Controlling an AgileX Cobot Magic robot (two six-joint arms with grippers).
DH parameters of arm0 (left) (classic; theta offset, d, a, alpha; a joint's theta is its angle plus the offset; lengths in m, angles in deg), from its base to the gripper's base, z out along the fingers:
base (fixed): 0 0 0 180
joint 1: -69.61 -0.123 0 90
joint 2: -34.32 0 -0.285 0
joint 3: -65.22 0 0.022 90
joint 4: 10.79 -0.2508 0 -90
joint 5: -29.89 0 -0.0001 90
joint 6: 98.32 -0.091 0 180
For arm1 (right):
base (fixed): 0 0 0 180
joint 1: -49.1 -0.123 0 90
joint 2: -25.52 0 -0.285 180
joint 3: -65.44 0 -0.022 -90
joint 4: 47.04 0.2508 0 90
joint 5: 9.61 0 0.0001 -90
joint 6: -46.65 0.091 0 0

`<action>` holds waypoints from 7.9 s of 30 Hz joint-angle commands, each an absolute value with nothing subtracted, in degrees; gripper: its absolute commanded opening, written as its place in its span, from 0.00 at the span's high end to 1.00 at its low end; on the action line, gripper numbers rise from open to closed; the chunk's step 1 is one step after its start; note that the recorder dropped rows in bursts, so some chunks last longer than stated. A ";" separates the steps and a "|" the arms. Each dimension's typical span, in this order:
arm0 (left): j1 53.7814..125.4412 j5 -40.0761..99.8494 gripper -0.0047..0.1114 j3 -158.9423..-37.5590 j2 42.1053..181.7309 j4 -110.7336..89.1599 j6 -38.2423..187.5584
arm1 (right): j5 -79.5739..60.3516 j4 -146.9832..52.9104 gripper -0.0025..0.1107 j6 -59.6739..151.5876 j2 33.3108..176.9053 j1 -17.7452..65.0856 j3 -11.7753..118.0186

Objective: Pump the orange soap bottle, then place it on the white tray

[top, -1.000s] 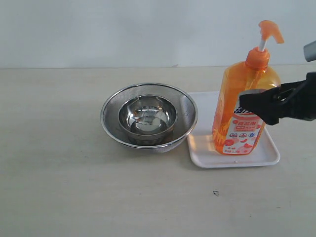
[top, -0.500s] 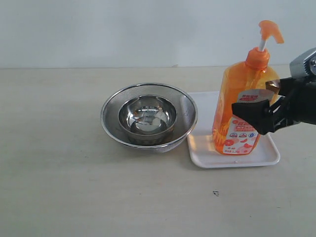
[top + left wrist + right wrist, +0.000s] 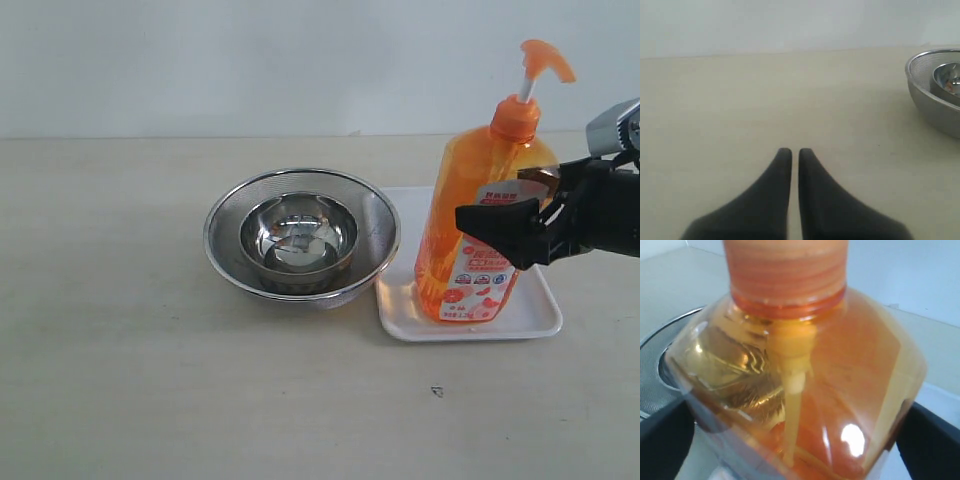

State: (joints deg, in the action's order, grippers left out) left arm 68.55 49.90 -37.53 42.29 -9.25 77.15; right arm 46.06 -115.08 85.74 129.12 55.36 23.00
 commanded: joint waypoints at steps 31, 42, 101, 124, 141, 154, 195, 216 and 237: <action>68.44 49.44 0.92 -37.56 42.11 -9.15 77.05 | 27.23 -30.28 0.98 35.76 115.92 23.28 23.15; 68.44 49.44 0.92 -37.56 42.11 -9.15 77.05 | 41.84 1.33 0.98 18.59 119.35 10.64 22.91; 68.44 49.44 0.92 -37.56 42.11 -9.15 77.05 | 42.05 -14.33 0.05 18.42 131.20 10.90 23.01; 68.44 49.44 0.92 -37.56 42.11 -9.15 77.05 | 44.87 -2.23 0.98 19.69 131.20 10.90 23.01; 68.44 49.44 0.92 -37.56 42.11 -9.15 77.05 | 46.94 8.65 0.98 15.31 131.18 9.15 28.31; 68.44 49.44 0.92 -37.56 42.11 -9.15 77.05 | 52.16 8.02 0.98 21.80 135.56 9.15 28.31; 68.44 49.44 0.92 -37.56 42.11 -9.15 77.05 | 32.96 10.40 0.06 10.81 125.74 9.15 28.31; 68.44 49.44 0.92 -37.56 42.11 -9.15 77.05 | 13.62 30.28 0.06 -12.45 112.55 9.15 28.21; 68.44 49.44 0.92 -37.56 42.11 -9.15 77.05 | -12.90 49.97 0.53 -25.54 104.26 9.15 14.84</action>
